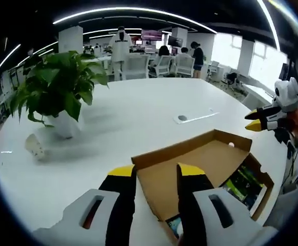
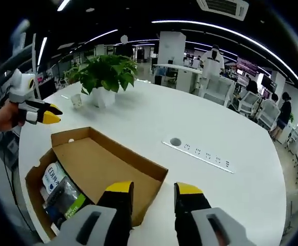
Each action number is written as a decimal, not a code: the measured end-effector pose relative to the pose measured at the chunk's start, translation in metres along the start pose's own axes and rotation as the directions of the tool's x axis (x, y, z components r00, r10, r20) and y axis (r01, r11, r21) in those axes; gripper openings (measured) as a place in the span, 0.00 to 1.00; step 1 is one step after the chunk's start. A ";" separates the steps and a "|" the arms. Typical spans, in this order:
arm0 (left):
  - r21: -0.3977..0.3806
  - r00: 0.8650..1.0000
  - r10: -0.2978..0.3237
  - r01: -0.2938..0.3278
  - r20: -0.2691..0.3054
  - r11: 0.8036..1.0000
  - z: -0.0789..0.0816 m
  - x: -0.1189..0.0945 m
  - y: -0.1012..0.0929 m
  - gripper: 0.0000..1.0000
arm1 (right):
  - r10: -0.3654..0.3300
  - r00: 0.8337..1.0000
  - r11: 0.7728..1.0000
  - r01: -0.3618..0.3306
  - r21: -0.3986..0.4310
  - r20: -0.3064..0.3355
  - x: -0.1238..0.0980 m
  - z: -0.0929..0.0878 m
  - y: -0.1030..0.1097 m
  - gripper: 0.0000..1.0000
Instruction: Operate the shoe box by opening the lid, removing the specified soft item, and placing it in the target area until the item is outside and the box remains undamaged.
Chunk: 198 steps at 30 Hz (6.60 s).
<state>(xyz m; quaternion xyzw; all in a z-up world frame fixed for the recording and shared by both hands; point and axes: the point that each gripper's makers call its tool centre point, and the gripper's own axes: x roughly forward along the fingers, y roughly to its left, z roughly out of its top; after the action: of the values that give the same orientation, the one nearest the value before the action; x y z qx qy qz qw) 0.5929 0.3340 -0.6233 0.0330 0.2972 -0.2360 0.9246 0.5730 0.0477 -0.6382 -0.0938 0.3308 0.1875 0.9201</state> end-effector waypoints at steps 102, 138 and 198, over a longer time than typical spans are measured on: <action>-0.290 0.941 -0.126 0.031 -0.313 0.956 -0.161 -0.021 -0.128 0.01 | 0.183 0.980 0.970 -0.193 0.148 0.081 -0.106 -0.112 0.121 0.54; -0.242 0.921 -0.144 0.056 -0.362 0.969 -0.176 -0.021 -0.124 0.01 | 0.325 0.943 0.928 -0.303 0.216 -0.071 -0.018 -0.102 0.143 0.48; -0.227 0.943 -0.211 0.154 -0.256 0.962 -0.128 -0.032 -0.160 0.00 | 0.282 0.959 0.886 -0.271 0.376 0.027 -0.058 -0.098 0.106 0.00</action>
<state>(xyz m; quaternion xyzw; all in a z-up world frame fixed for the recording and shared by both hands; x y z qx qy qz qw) 0.4289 0.2314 -0.6970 -0.0567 0.4483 -0.2824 0.8462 0.4328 0.0985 -0.6813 0.1296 0.3837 0.2481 0.8800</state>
